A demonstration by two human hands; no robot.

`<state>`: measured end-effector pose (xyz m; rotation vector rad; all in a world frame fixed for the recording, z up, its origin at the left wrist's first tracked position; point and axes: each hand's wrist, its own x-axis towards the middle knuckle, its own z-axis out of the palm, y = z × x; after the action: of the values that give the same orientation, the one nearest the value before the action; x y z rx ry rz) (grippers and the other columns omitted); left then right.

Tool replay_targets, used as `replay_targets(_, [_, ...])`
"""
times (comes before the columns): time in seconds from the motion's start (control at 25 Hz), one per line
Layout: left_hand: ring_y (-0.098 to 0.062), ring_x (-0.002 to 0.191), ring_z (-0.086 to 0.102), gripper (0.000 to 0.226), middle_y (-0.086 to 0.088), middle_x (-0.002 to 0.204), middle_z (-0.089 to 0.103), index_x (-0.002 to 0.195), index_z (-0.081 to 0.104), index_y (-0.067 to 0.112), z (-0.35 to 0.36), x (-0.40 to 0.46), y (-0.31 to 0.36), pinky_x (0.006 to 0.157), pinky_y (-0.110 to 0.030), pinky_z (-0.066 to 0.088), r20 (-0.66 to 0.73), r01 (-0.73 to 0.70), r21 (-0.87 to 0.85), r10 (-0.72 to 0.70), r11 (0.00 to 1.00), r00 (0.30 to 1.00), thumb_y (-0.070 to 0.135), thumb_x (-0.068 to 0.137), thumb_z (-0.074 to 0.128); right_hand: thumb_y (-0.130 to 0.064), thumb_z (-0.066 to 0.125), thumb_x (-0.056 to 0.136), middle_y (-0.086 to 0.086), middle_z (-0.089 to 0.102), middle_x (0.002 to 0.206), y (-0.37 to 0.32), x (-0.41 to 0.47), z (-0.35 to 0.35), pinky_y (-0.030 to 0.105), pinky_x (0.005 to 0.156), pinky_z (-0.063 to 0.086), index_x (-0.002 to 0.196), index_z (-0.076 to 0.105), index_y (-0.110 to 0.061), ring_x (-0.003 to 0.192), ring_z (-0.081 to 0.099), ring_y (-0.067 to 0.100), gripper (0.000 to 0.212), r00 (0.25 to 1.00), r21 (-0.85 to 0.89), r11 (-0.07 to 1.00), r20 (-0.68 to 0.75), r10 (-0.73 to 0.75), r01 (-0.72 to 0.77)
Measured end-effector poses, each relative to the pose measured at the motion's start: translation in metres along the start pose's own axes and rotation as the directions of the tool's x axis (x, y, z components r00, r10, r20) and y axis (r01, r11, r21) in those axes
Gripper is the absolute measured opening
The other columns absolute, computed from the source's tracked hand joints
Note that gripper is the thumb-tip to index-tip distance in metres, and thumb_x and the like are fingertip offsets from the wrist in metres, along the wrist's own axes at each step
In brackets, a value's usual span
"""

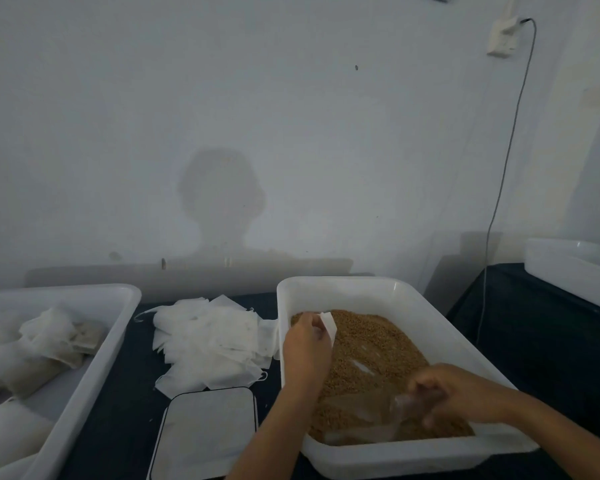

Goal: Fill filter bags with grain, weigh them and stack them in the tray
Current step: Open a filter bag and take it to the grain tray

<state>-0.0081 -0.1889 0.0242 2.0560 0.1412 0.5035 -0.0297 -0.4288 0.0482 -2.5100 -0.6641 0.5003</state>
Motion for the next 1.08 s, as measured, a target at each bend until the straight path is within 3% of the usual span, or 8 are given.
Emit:
replay_targets(0.08, [-0.005,0.063,0.048,0.011,0.005,0.081,0.056,0.101,0.053,0.013,-0.001,0.007,-0.001,0.05,-0.014,0.036,0.012,-0.001,0.023,0.001,1.0,1.0,0.007,0.094,0.046,-0.015,0.075,0.077,-0.001,0.067,0.099,0.001,-0.014,-0.009,0.029,0.092,0.05,0.093,0.067,-0.016,0.095,0.063,0.006,0.018,0.999,0.015,0.999,-0.041,0.029,-0.028])
replay_targets(0.2, [-0.014,0.074,0.053,0.017,0.001,0.088,0.056,0.098,0.043,0.016,0.0,0.011,-0.005,0.062,-0.024,0.043,0.118,-0.046,0.064,0.038,0.997,0.992,0.006,0.09,0.055,-0.015,0.074,0.078,-0.001,0.067,0.097,0.002,-0.036,-0.024,0.028,0.09,0.052,0.09,0.068,-0.019,0.094,0.064,0.005,0.014,0.991,0.028,0.998,-0.114,0.066,-0.063])
replay_targets(0.36, [-0.018,0.085,0.058,0.01,-0.003,0.092,0.063,0.095,0.055,0.013,0.004,0.009,-0.004,0.072,-0.027,0.048,0.299,-0.234,0.259,0.153,0.937,0.942,0.013,0.088,0.062,-0.015,0.075,0.079,0.0,0.069,0.091,-0.006,-0.052,-0.037,0.03,0.086,0.054,0.087,0.069,-0.017,0.087,0.065,0.007,0.01,0.956,-0.012,0.994,-0.276,0.103,-0.111])
replay_targets(0.56, [-0.018,0.081,0.064,0.008,-0.004,0.084,0.069,0.082,0.068,0.01,0.007,0.002,0.001,0.075,-0.029,0.054,0.357,-0.355,0.395,0.214,0.847,0.909,0.014,0.085,0.061,-0.025,0.076,0.079,-0.008,0.064,0.085,-0.024,-0.048,-0.033,0.033,0.083,0.052,0.089,0.067,-0.026,0.083,0.062,0.006,0.014,0.918,-0.16,0.962,-0.366,0.15,-0.221])
replay_targets(0.76, [-0.012,0.07,0.062,0.013,-0.002,0.079,0.071,0.083,0.074,0.012,0.007,0.001,-0.004,0.067,-0.021,0.05,0.384,-0.343,0.307,0.215,0.887,0.898,0.015,0.086,0.062,-0.033,0.072,0.082,-0.015,0.058,0.087,-0.04,-0.044,-0.036,0.017,0.069,0.043,0.095,0.064,-0.031,0.082,0.056,0.0,0.016,0.889,-0.336,0.878,-0.42,0.184,-0.34])
replay_targets(0.92, [-0.009,0.064,0.058,0.018,0.001,0.074,0.069,0.076,0.071,0.014,0.007,-0.002,-0.005,0.065,-0.019,0.048,0.371,-0.343,0.274,0.231,0.898,0.899,0.018,0.088,0.058,-0.031,0.07,0.083,-0.013,0.061,0.091,-0.051,-0.04,-0.04,0.015,0.064,0.039,0.098,0.064,-0.031,0.081,0.058,0.001,0.016,0.883,-0.423,0.812,-0.414,0.221,-0.401])
replay_targets(1.08, [-0.01,0.07,0.055,0.03,0.008,0.07,0.058,0.06,0.047,0.025,0.007,-0.003,-0.005,0.065,-0.02,0.044,0.346,-0.331,0.251,0.235,0.91,0.908,0.018,0.086,0.063,-0.029,0.069,0.084,-0.01,0.063,0.092,-0.065,-0.033,-0.047,0.014,0.062,0.038,0.097,0.066,-0.028,0.081,0.059,0.004,0.013,0.898,-0.531,0.744,-0.382,0.218,-0.406])
